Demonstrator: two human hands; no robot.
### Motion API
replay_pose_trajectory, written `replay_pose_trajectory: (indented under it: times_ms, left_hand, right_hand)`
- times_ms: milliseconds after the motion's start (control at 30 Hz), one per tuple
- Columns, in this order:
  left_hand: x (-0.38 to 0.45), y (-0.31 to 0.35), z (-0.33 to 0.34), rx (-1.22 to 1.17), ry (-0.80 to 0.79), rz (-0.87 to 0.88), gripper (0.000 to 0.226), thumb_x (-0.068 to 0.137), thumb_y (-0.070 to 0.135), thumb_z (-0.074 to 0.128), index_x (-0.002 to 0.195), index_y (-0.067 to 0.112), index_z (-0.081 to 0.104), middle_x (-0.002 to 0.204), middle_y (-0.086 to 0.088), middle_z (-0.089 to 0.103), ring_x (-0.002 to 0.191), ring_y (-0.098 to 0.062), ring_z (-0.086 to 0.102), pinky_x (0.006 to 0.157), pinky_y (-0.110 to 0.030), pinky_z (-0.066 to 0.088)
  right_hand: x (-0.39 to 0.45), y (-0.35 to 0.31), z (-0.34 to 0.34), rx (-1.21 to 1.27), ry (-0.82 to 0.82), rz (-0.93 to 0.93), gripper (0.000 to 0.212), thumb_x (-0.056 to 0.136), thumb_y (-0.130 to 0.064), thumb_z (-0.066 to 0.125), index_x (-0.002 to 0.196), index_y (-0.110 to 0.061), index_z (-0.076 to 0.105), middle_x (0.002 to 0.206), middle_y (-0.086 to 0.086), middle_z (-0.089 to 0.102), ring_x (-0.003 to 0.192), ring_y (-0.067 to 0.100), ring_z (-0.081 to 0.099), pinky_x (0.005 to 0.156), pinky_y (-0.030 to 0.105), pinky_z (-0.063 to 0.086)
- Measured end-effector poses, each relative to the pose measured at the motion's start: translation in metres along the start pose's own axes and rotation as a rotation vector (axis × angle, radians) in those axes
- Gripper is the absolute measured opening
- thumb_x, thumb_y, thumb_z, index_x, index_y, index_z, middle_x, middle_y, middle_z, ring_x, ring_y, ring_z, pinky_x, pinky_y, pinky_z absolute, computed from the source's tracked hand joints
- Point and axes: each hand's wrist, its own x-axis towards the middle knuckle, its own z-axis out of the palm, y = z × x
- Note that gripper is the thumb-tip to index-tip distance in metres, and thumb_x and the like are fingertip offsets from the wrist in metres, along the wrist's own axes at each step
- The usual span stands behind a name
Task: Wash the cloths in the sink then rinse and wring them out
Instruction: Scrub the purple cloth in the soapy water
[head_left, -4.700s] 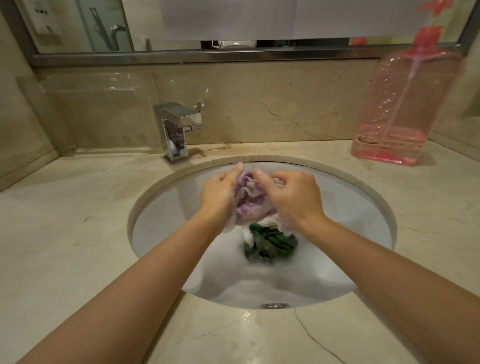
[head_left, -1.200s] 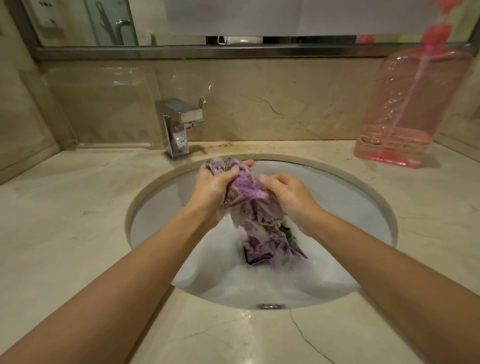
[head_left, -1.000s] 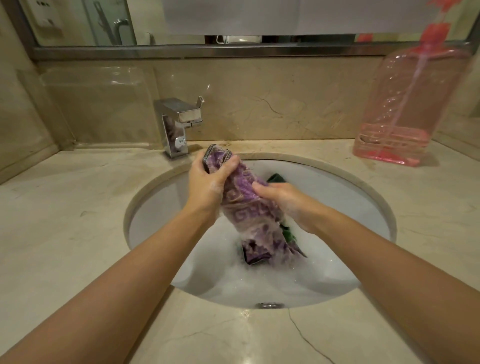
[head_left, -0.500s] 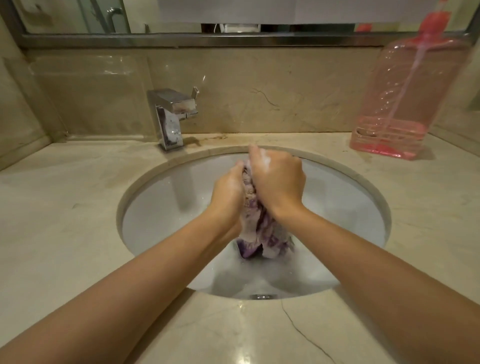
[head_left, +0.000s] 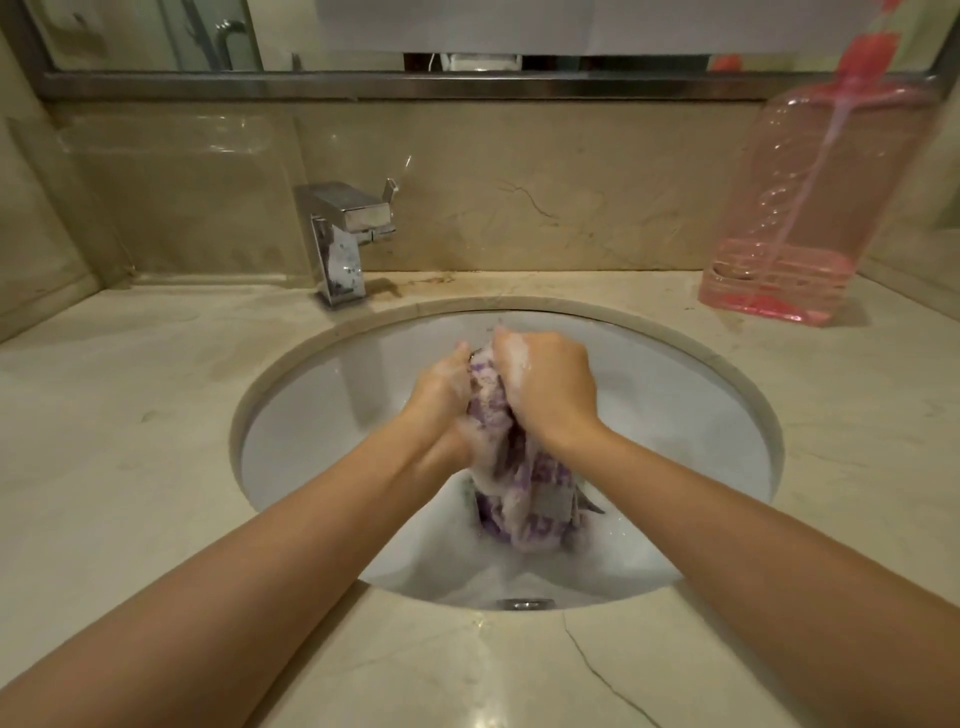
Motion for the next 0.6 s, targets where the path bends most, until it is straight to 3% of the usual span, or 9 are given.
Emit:
replay_pose_trajectory:
  times_ms: [67,100,200,267,333,400,500,600]
  left_hand:
    - [0.001,0.002,-0.002,0.001,-0.035,-0.020,0.065,0.102,0.049,0.028,0.101,-0.007,0.061,0.099,-0.023,0.066,0.095,-0.031,0.061,0.088,-0.038,0.045]
    - [0.003,0.003,-0.004,0.016,-0.033,-0.021,0.072,0.100,0.055,0.027,0.110,-0.008,0.060,0.110,-0.025,0.065,0.102,-0.033,0.060,0.090,-0.043,0.044]
    - [0.013,0.008,-0.020,0.070,0.007,0.056,0.075,0.097,0.063,0.023,0.111,0.000,0.062,0.107,-0.018,0.067,0.091,-0.029,0.063,0.074,-0.038,0.050]
    - [0.018,0.009,-0.027,0.060,0.002,0.094,0.077,0.098,0.062,0.021,0.126,0.000,0.055,0.112,-0.017,0.063,0.092,-0.025,0.061,0.068,-0.032,0.051]
    - [0.017,0.008,-0.026,0.053,-0.084,0.099,0.080,0.098,0.062,0.018,0.136,-0.003,0.046,0.127,-0.020,0.057,0.109,-0.030,0.059,0.075,-0.033,0.053]
    - [0.010,0.006,-0.021,0.122,-0.190,0.095,0.083,0.097,0.063,0.014,0.142,-0.001,0.039,0.140,-0.020,0.050,0.123,-0.031,0.053,0.087,-0.033,0.048]
    - [0.007,0.001,-0.017,0.333,-0.260,0.190,0.082,0.096,0.062,0.007,0.143,0.003,0.039,0.134,-0.016,0.057,0.112,-0.025,0.060,0.090,-0.033,0.049]
    - [0.013,0.004,-0.020,0.366,-0.061,0.361,0.072,0.101,0.053,0.011,0.115,0.006,0.063,0.097,-0.013,0.072,0.084,-0.021,0.068,0.082,-0.035,0.053]
  right_hand:
    - [0.022,0.014,-0.001,0.041,-0.050,0.240,0.041,0.098,-0.030,0.045,0.064,-0.008,0.054,0.078,0.014,0.059,0.083,0.032,0.053,0.065,0.034,0.035]
    - [0.026,0.021,-0.003,0.061,-0.083,0.304,0.041,0.100,-0.033,0.044,0.074,-0.005,0.060,0.088,0.018,0.062,0.090,0.034,0.057,0.070,0.033,0.037]
    - [0.024,0.035,-0.013,0.222,-0.056,0.345,0.045,0.100,-0.044,0.043,0.081,-0.008,0.061,0.084,0.010,0.061,0.092,0.034,0.060,0.073,0.031,0.038]
    - [0.025,0.037,-0.015,0.302,-0.059,0.299,0.047,0.096,-0.050,0.047,0.100,-0.008,0.067,0.100,0.004,0.066,0.101,0.027,0.062,0.083,0.030,0.043]
    - [0.020,0.032,-0.011,0.299,-0.155,0.238,0.049,0.092,-0.054,0.052,0.111,-0.011,0.067,0.108,-0.001,0.066,0.103,0.020,0.061,0.088,0.030,0.045]
    - [0.015,0.029,-0.003,0.311,-0.285,0.244,0.053,0.087,-0.061,0.054,0.106,-0.014,0.068,0.105,0.000,0.069,0.100,0.019,0.064,0.093,0.033,0.048]
    - [0.011,0.027,-0.003,0.385,-0.330,0.250,0.036,0.092,-0.050,0.054,0.092,-0.017,0.066,0.093,0.002,0.070,0.088,0.016,0.065,0.082,0.023,0.051]
    - [0.013,0.028,-0.007,0.452,-0.242,0.259,0.041,0.098,-0.034,0.053,0.094,0.005,0.066,0.096,0.023,0.070,0.087,0.035,0.065,0.086,0.036,0.051]
